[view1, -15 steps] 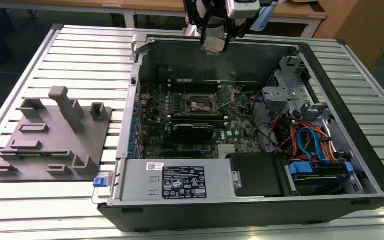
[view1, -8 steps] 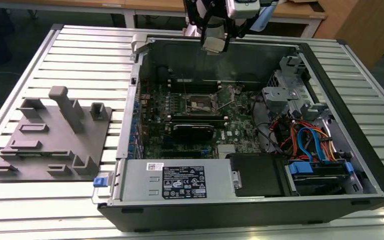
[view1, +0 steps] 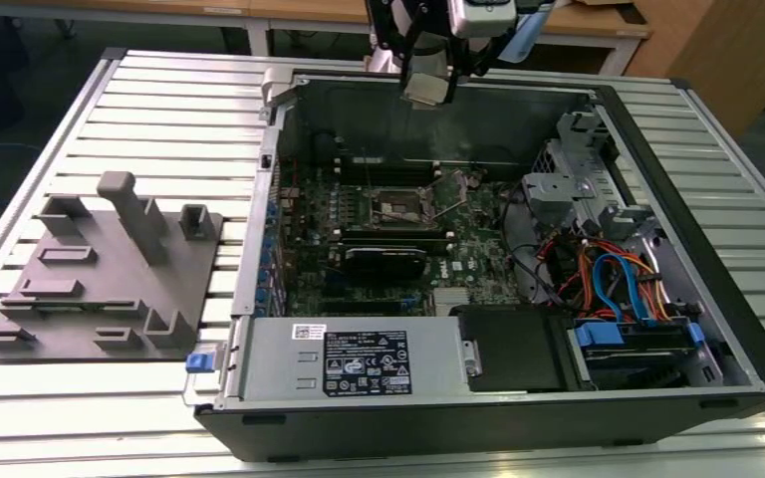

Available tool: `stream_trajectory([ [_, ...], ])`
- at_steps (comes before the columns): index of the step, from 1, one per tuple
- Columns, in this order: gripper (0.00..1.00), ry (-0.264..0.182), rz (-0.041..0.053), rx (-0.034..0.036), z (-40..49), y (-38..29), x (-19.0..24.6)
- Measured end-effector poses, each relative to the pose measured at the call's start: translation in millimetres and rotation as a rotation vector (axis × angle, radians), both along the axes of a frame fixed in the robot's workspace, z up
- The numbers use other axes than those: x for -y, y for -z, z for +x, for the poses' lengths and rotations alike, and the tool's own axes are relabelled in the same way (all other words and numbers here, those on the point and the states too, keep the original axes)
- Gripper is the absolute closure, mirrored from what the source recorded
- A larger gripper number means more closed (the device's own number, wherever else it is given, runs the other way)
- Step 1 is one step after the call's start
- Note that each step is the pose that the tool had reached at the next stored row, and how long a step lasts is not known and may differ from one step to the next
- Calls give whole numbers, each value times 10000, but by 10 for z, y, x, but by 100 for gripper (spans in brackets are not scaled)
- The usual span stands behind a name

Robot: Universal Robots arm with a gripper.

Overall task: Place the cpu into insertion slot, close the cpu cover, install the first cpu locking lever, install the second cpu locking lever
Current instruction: 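Place the cpu into insertion slot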

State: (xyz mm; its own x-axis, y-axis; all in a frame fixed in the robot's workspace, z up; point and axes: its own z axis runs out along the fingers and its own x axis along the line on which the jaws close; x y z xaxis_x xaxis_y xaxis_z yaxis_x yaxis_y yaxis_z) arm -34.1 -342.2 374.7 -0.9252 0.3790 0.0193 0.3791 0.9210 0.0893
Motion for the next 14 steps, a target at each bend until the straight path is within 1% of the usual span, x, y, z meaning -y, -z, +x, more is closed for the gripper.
stream_trajectory([
  [5,46,479,-1,-1,2,0,0],
  [7,46,595,-2,-2,2,0,0],
  [14,46,663,-1,-1,2,1,1],
])
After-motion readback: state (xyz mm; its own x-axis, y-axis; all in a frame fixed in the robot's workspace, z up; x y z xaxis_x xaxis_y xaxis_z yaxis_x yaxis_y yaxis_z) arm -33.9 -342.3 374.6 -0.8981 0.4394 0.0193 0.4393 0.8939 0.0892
